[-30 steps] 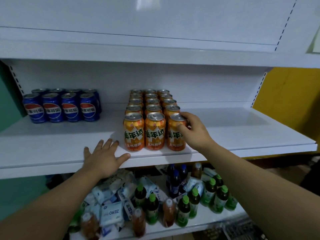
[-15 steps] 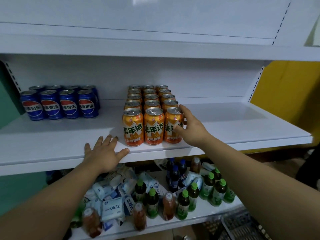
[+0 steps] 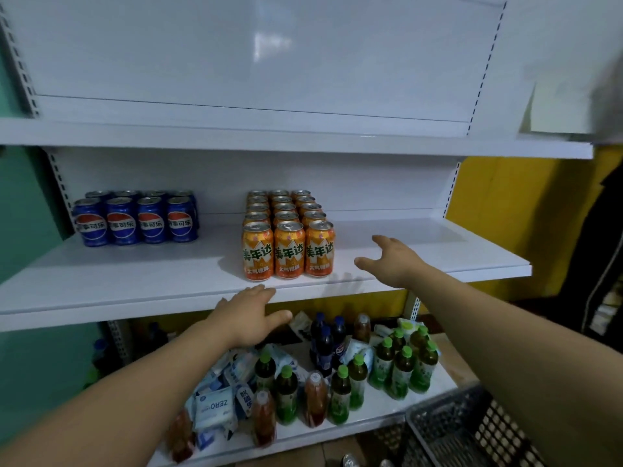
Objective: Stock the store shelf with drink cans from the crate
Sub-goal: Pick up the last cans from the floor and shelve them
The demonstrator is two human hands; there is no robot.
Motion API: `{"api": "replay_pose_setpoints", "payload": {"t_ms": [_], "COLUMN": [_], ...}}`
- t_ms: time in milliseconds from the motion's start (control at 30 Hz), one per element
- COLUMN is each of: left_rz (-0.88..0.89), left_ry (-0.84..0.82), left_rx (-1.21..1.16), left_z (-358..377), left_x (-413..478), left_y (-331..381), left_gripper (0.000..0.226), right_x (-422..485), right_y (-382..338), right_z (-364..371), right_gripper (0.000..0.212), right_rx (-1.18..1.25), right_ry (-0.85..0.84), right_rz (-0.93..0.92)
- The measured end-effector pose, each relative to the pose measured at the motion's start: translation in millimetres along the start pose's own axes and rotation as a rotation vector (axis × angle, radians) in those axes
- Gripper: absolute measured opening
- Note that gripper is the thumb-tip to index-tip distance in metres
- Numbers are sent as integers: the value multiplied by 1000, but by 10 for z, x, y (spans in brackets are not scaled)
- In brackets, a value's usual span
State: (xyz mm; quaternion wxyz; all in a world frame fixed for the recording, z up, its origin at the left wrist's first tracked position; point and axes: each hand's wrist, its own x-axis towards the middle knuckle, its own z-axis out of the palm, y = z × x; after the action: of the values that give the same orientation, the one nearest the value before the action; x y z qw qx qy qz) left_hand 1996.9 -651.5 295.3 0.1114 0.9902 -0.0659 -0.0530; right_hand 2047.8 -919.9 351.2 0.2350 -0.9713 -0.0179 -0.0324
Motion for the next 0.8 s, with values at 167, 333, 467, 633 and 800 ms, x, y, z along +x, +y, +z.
{"api": "replay_pose_setpoints", "payload": {"t_ms": [167,333,467,633,800], "left_rz": [162,245,273,307,321], "left_ry": [-65,-210,-329,-500,-654], "left_rx": [-3,-4,1,1,-40], "left_z": [234,717,1239,1921,2609], "left_x": [-79,39,198,477,700], "left_y": [489,880,1094,1254,1327], "left_gripper": [79,80,81,81,83], "right_x": [-339,-613,-795,-869,-854], "right_y": [234,712,1216,1836,2293], "right_z": [19,196,434,820,1507], "right_gripper": [80,80,81,77,72], "right_rx": [-7,-42,-21,11,88], "right_ry": [-3,-63,-92,-188,-324], "right_rz": [64,165,285,436,514]}}
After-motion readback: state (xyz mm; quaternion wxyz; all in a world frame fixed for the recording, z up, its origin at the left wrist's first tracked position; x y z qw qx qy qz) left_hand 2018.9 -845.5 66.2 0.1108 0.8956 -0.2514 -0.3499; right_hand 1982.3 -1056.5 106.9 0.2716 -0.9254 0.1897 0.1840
